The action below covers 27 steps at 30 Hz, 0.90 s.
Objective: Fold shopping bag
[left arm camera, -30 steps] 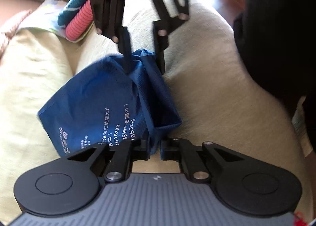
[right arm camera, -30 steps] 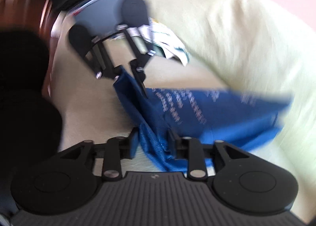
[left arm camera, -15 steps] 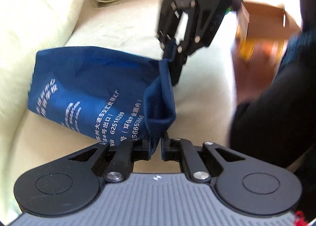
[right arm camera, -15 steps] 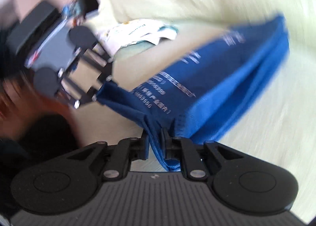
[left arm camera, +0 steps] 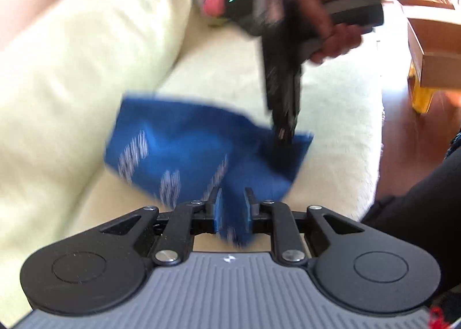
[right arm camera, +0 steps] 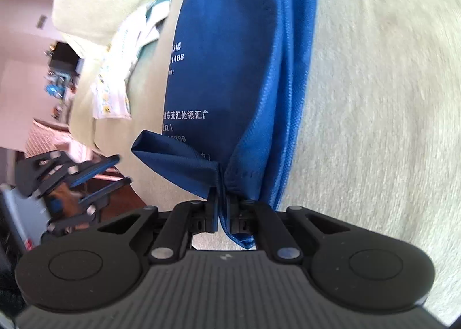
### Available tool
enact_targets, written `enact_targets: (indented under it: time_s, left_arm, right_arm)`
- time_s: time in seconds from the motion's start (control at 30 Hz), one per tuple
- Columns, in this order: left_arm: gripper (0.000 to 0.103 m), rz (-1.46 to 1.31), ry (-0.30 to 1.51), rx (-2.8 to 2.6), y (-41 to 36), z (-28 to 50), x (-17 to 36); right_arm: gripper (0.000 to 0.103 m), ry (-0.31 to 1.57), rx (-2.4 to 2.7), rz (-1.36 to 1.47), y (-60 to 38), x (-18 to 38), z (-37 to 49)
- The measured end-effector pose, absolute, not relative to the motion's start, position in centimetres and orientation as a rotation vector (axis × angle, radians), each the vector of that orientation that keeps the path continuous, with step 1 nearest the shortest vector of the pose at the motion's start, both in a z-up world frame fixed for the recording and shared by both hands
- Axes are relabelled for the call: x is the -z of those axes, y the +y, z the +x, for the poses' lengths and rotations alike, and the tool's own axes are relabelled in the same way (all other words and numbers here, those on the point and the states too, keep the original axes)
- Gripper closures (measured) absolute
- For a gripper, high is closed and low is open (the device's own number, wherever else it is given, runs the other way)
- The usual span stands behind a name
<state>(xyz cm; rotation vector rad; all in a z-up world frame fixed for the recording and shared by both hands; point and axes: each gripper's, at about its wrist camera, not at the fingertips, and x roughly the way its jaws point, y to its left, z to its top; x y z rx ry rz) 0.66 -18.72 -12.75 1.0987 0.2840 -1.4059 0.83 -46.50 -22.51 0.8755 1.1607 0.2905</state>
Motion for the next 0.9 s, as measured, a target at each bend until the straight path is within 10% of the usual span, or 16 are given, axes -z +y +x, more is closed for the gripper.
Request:
enact_targets:
  time_s: [0.2,0.27,0.5,0.73,0.9]
  left_arm:
    - [0.080,1.145,0.265,1.316,-19.2,0.3,14.1]
    - [0.101,1.123,0.329,1.299,-19.4,1.0,14.8]
    - [0.103,1.082,0.387,1.301,-20.3,0.7,14.8]
    - [0.103,1.142,0.375,1.343,-21.2,1.5,15.6]
    - [0.103,1.154,0.381,1.375,-21.6,2.1,16.0]
  right_arm:
    - [0.102,1.265,-0.307,0.733,-45.5,21.2,4.6]
    - [0.102,1.261,-0.307,0.728,-45.5,21.1,5.1]
    - [0.095,0.829,-0.196,0.395,-41.0,18.3,-2.2]
    - [0.061,0.562,-0.262,-0.636,-30.7,18.8,-9.6]
    - [0.060,0.421,-0.393,-1.280,-29.7,23.4,-9.7]
